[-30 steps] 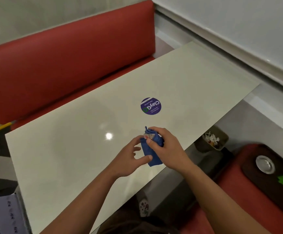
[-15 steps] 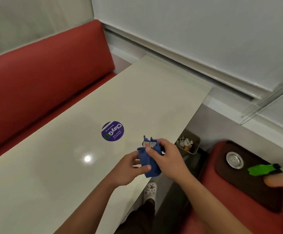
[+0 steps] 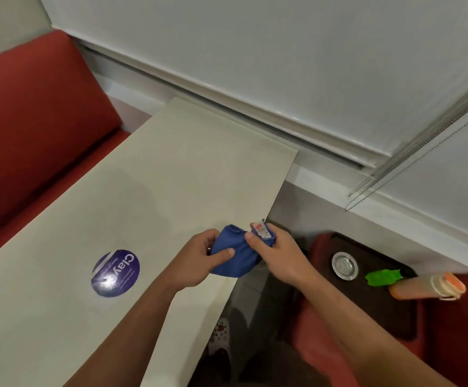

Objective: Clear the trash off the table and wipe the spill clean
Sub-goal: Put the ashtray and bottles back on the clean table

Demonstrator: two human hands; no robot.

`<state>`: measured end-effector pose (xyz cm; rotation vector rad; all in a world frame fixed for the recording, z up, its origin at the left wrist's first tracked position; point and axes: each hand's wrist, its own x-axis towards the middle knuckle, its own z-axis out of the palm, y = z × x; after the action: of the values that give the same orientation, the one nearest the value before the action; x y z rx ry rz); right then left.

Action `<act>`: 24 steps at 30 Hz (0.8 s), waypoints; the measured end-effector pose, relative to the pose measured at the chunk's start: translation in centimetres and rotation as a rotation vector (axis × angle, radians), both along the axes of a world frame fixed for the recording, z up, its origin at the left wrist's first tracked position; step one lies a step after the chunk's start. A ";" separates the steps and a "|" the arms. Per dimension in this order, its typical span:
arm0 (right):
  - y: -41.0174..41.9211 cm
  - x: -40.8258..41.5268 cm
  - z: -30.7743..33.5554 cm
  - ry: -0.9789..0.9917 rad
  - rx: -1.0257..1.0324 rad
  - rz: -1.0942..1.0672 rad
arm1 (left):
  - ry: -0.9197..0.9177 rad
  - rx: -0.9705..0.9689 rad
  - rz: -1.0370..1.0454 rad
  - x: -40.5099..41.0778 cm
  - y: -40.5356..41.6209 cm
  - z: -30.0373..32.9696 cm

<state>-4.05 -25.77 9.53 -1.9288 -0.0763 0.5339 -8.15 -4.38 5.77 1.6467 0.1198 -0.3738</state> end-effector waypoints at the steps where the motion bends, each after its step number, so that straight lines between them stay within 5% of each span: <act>1: -0.5 0.8 0.2 0.007 0.004 -0.018 | -0.005 0.010 -0.009 1.1 -0.4 0.3; 14: -9.1 10.9 -4.8 0.181 0.126 -0.228 | 0.093 0.221 -0.302 14.3 -5.2 -1.7; 24: -18.9 20.9 -10.4 0.202 0.059 -0.312 | 0.056 0.457 -0.331 27.4 -13.8 -6.5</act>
<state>16.83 -44.71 -0.91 -1.7760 0.3302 0.5054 19.23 -18.14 -0.70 2.1149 -0.0308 -0.6821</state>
